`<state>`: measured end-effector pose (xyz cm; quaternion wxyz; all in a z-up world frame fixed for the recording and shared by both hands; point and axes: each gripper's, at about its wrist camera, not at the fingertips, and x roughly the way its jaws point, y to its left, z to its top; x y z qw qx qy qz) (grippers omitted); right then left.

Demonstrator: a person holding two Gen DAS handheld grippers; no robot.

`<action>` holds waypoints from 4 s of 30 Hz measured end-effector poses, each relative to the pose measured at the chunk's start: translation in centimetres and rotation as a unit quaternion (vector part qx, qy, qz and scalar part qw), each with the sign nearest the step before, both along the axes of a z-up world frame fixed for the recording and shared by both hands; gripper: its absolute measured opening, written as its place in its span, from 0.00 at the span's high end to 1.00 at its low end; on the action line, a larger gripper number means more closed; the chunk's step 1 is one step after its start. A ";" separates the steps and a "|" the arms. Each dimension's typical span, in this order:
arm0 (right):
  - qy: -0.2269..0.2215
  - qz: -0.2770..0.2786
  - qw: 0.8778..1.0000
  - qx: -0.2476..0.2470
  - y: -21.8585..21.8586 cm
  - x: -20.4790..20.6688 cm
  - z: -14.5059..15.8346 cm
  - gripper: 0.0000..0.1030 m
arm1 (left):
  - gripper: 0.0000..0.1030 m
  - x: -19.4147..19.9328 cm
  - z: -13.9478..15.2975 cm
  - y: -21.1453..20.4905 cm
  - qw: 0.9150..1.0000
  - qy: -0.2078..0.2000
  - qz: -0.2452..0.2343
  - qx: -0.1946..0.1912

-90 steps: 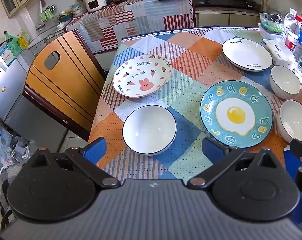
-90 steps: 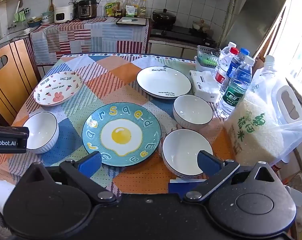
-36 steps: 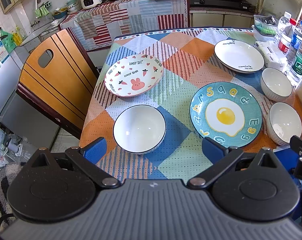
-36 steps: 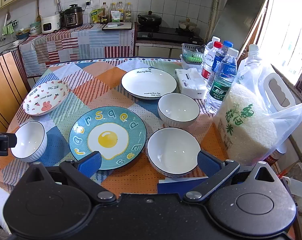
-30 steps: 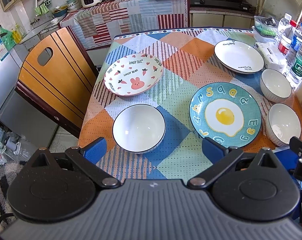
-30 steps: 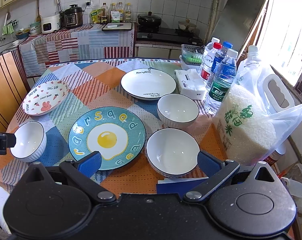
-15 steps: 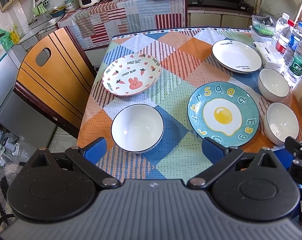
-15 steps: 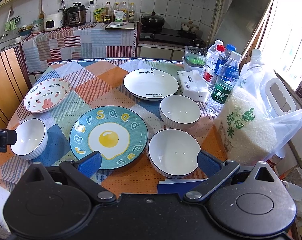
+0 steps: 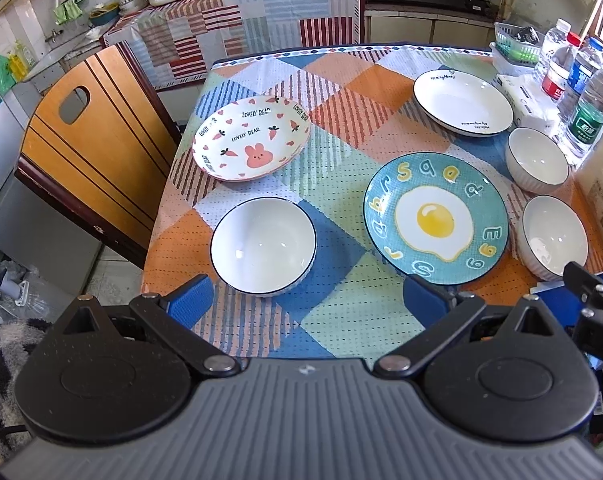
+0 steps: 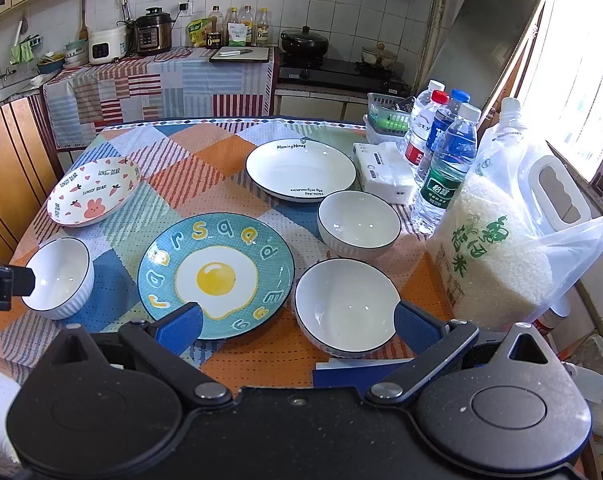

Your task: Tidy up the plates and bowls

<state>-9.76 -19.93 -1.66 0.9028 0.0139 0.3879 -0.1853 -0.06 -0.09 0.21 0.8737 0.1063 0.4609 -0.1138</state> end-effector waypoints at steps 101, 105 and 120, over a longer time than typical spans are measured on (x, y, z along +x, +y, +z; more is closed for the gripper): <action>-0.003 0.086 0.990 0.111 -2.5 19.3 -15.8 0.65 | 0.70 24.2 -15.9 -6.7 0.976 0.149 -0.156 0.004; 0.018 0.071 0.995 0.066 -1.1 19.5 -14.8 0.57 | 0.67 23.4 -13.5 -5.9 0.981 0.125 -0.149 0.007; -0.048 0.153 0.985 0.060 3.1 16.3 -4.4 0.22 | 0.44 21.3 -7.5 -0.5 0.983 0.098 -0.153 0.033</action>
